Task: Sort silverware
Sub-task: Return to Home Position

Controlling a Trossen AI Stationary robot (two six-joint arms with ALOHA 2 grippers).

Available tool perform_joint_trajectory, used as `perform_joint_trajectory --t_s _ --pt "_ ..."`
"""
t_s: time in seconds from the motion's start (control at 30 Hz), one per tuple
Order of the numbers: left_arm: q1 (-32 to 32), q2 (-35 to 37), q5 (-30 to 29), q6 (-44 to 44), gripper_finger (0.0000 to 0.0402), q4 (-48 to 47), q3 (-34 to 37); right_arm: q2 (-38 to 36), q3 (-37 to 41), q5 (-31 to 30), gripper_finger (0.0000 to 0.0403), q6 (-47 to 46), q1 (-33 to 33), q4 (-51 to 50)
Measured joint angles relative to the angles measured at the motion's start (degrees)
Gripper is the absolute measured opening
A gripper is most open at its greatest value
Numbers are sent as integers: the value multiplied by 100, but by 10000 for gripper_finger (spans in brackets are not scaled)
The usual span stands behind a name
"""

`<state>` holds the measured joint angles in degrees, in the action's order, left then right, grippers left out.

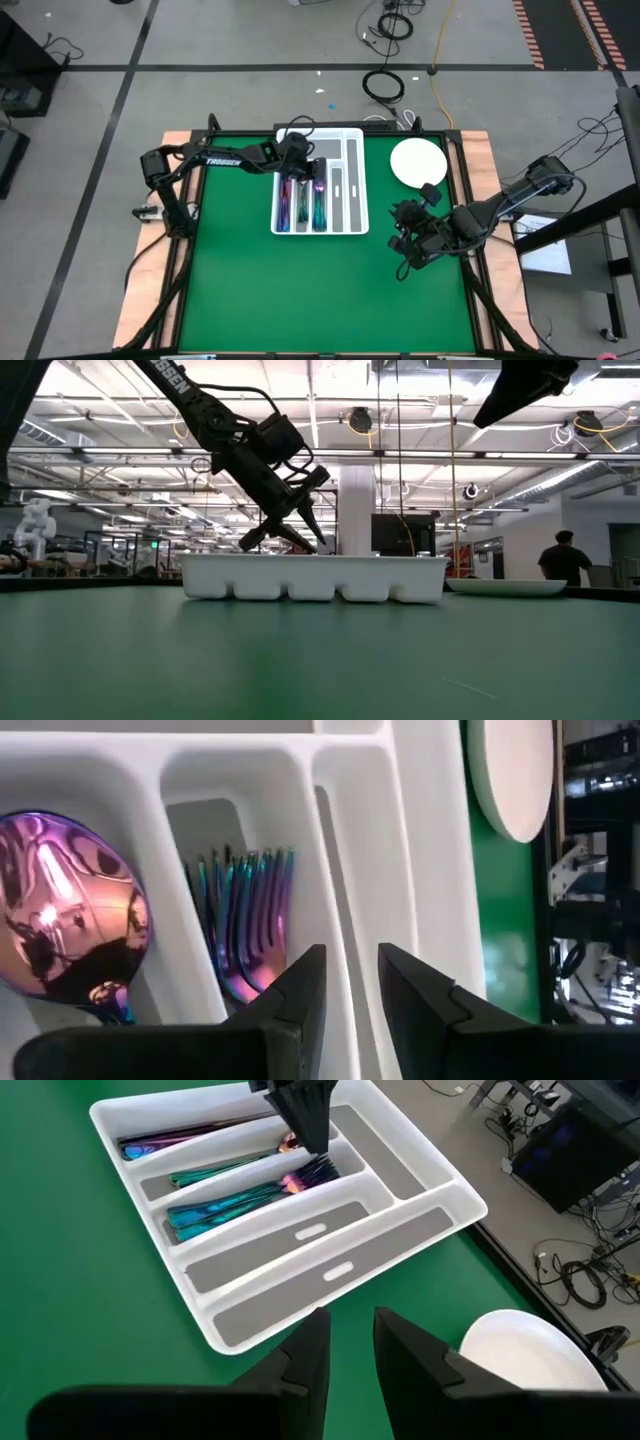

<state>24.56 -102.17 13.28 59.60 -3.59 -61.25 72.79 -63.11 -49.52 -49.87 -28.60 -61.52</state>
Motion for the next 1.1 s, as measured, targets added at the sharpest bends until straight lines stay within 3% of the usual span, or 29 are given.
perform_joint_trajectory --t_s 0.23,0.43,0.77,0.9,1.1 --pt "9 368 -117 -419 95 32 2 0 0 8 68 -27 0 -2" --pt "-135 1274 -773 -1157 95 29 2 2 0 17 68 -42 0 0" --pt "-1288 2899 -1968 -2966 95 -55 2 24 2 93 68 -82 0 187" --pt "-2201 3195 -2646 -3581 96 -403 44 50 2 773 68 -153 0 149" --pt "-3390 3467 -3724 -3892 96 -447 681 59 2 2231 68 136 0 107"
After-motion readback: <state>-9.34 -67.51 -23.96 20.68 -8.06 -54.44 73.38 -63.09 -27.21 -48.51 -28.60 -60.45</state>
